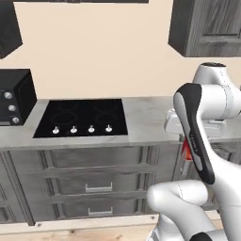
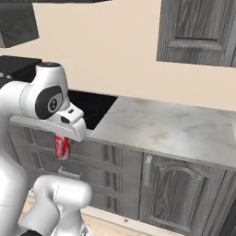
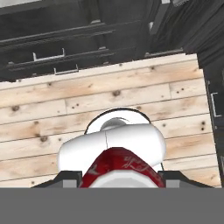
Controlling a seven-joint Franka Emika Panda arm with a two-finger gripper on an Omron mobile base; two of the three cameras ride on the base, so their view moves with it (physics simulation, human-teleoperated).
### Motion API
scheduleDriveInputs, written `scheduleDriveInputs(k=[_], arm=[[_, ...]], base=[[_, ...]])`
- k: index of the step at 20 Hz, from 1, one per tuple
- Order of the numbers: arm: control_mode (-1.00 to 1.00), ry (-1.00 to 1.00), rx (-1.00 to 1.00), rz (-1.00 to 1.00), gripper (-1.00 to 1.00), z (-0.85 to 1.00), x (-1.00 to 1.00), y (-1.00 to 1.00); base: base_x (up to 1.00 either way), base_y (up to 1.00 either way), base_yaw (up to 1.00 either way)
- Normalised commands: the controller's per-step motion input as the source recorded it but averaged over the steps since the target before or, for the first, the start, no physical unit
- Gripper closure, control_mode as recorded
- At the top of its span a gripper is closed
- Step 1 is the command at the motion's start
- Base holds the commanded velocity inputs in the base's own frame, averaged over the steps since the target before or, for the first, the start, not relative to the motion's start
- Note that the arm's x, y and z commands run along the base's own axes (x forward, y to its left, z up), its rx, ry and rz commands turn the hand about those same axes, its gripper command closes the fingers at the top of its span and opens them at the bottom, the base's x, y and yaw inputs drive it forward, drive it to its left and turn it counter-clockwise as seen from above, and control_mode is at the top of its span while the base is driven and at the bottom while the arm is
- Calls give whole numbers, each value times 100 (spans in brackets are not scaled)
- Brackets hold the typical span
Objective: Four empty soda cans are scattered around the kitchen. Gather all the cans and cluster them next to the stove for recycling.
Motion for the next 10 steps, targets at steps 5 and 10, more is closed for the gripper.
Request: scheduleDriveInputs(k=[5, 10], arm=[[100, 0, 0, 0, 100, 0, 0, 0], [100, 0, 0, 0, 100, 0, 0, 0]], base=[[32, -2, 1], [20, -2, 0]])
